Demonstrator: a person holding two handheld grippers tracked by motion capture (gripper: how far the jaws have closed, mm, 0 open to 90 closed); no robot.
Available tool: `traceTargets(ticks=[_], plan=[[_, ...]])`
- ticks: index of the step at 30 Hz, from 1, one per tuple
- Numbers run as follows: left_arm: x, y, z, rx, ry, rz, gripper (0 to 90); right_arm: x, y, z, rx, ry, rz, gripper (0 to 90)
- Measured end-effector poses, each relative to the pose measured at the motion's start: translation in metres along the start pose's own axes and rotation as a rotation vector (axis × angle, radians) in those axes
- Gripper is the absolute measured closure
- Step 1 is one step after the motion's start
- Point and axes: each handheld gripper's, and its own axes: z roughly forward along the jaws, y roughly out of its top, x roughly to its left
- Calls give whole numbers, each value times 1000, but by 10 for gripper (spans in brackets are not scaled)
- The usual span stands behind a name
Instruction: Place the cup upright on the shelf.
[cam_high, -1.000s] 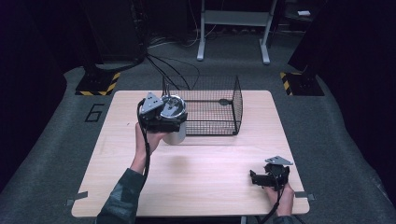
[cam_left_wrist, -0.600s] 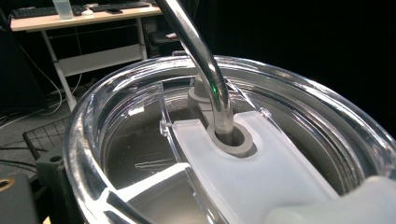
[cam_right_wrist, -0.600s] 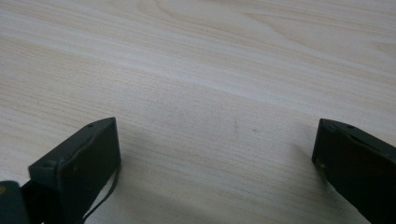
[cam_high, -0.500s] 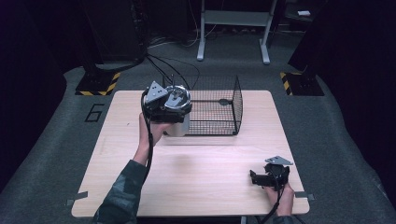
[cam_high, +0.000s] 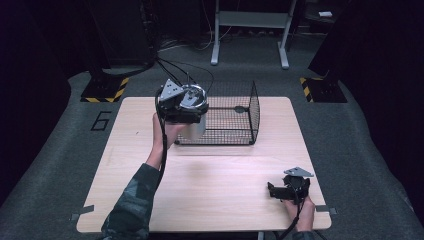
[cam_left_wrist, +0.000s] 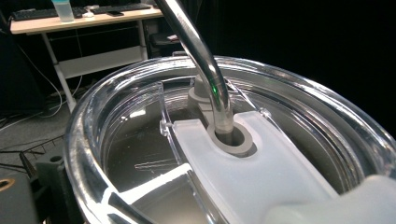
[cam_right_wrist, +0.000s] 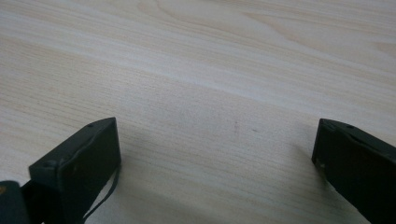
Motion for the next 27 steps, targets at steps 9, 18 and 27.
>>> traceTargets(ticks=[9,18,27], plan=[[6,6,9,-1,2,1,24,0,0,0,-1,1,-1,8],[12,7,22,1,11,-8,24,0,0,0,-1,1,-1,8],[17,7,36,6,17,-11,24,0,0,0,-6,1,-2,9]])
